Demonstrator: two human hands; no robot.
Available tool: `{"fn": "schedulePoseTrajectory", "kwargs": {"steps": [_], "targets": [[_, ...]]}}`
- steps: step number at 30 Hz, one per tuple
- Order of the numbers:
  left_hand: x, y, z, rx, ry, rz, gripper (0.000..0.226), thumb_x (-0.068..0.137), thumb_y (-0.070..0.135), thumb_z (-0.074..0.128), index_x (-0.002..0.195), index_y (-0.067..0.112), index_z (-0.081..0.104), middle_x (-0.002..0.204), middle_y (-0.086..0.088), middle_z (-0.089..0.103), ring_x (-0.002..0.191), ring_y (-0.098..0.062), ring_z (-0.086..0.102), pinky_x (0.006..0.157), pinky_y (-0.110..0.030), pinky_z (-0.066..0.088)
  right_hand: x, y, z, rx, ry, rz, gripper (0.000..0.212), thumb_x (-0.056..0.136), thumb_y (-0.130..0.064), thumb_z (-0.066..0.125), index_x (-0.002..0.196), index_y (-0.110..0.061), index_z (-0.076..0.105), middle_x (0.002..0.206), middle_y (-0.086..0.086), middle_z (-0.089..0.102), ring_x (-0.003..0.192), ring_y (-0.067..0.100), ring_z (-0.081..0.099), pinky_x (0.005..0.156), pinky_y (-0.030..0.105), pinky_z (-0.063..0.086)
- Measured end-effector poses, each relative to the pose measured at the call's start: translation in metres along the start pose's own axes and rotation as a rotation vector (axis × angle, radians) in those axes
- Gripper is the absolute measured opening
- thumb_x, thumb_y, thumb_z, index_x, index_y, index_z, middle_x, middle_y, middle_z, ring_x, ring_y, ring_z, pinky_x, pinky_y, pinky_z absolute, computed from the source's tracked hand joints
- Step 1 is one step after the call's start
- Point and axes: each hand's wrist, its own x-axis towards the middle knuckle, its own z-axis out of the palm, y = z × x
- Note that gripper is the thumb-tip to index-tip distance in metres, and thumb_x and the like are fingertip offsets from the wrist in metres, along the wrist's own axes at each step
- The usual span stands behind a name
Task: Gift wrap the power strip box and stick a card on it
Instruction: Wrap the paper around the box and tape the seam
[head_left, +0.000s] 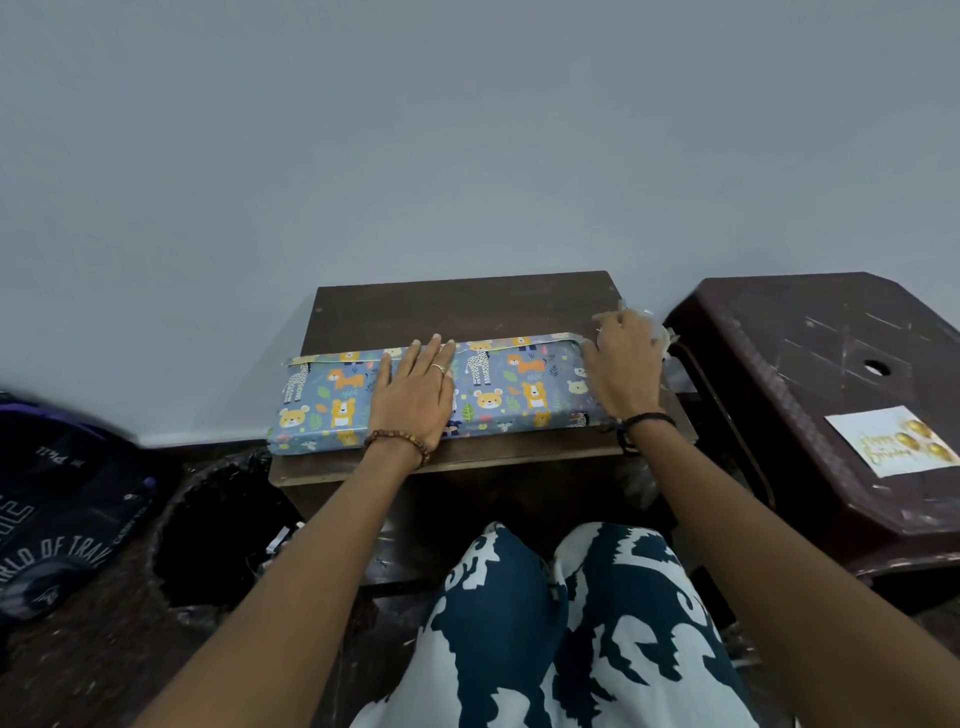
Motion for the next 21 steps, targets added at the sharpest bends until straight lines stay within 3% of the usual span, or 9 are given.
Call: {"fn": "schedulePoseTrajectory", "kwargs": {"steps": [5, 9, 12, 15, 17, 18, 21], "targets": [[0.001, -0.001, 0.002, 0.005, 0.008, -0.002, 0.048, 0.102, 0.029, 0.017, 0.149, 0.026, 0.009, 0.157, 0.007, 0.011, 0.145, -0.013, 0.006, 0.119, -0.039, 0.003, 0.023, 0.014, 0.004, -0.049, -0.021, 0.056, 0.028, 0.089, -0.016, 0.053, 0.116, -0.008, 0.057, 0.118, 0.014, 0.053, 0.112, 0.032, 0.047, 0.094, 0.041, 0.033], [0.001, -0.001, 0.002, 0.008, 0.021, -0.006, 0.048, 0.101, 0.029, 0.017, 0.149, 0.027, 0.009, 0.157, 0.007, 0.010, 0.145, -0.013, 0.006, 0.119, -0.038, 0.002, 0.032, 0.012, 0.005, -0.104, -0.042, 0.030, 0.023, 0.091, -0.012, 0.052, 0.110, -0.002, 0.059, 0.118, 0.015, 0.054, 0.106, 0.033, 0.053, 0.077, 0.037, 0.038], [0.001, -0.001, 0.002, 0.005, 0.024, -0.008, 0.048, 0.101, 0.029, 0.017, 0.149, 0.027, 0.009, 0.157, 0.007, 0.009, 0.145, -0.012, 0.005, 0.119, -0.038, 0.001, 0.030, 0.013, 0.008, -0.236, -0.051, -0.004, 0.017, 0.093, -0.007, 0.047, 0.103, -0.003, 0.060, 0.113, 0.013, 0.054, 0.094, 0.030, 0.057, 0.055, 0.027, 0.027], [0.002, -0.001, 0.003, 0.003, 0.031, -0.006, 0.048, 0.101, 0.028, 0.017, 0.149, 0.027, 0.009, 0.157, 0.007, 0.009, 0.145, -0.013, 0.005, 0.119, -0.038, 0.001, 0.026, 0.010, 0.007, -0.345, -0.031, -0.092, 0.009, 0.079, 0.004, 0.062, 0.085, -0.001, 0.063, 0.096, 0.014, 0.059, 0.071, 0.029, 0.060, 0.045, 0.020, 0.008], [0.002, 0.000, 0.003, -0.004, 0.032, -0.005, 0.048, 0.101, 0.028, 0.018, 0.149, 0.027, 0.010, 0.157, 0.006, 0.009, 0.145, -0.013, 0.005, 0.119, -0.039, 0.002, 0.025, 0.012, 0.011, -0.371, -0.046, -0.173, 0.015, 0.081, 0.009, 0.055, 0.093, 0.002, 0.060, 0.103, 0.018, 0.057, 0.084, 0.030, 0.059, 0.046, 0.026, 0.023], [0.001, 0.000, 0.003, -0.006, 0.034, -0.003, 0.048, 0.101, 0.028, 0.019, 0.149, 0.027, 0.011, 0.157, 0.005, 0.009, 0.145, -0.013, 0.006, 0.119, -0.039, 0.002, 0.025, 0.013, 0.014, -0.380, -0.084, -0.212, 0.019, 0.086, 0.008, 0.047, 0.101, 0.002, 0.057, 0.110, 0.017, 0.054, 0.095, 0.029, 0.056, 0.054, 0.027, 0.030], [-0.001, 0.000, 0.001, -0.008, 0.069, -0.013, 0.048, 0.101, 0.029, 0.024, 0.148, 0.027, 0.017, 0.157, -0.002, 0.012, 0.144, -0.016, 0.011, 0.119, -0.038, 0.004, 0.024, 0.012, 0.015, -0.419, -0.133, -0.269, 0.019, 0.093, 0.001, 0.041, 0.105, 0.000, 0.056, 0.112, 0.015, 0.054, 0.103, 0.027, 0.053, 0.062, 0.027, 0.034]]}}
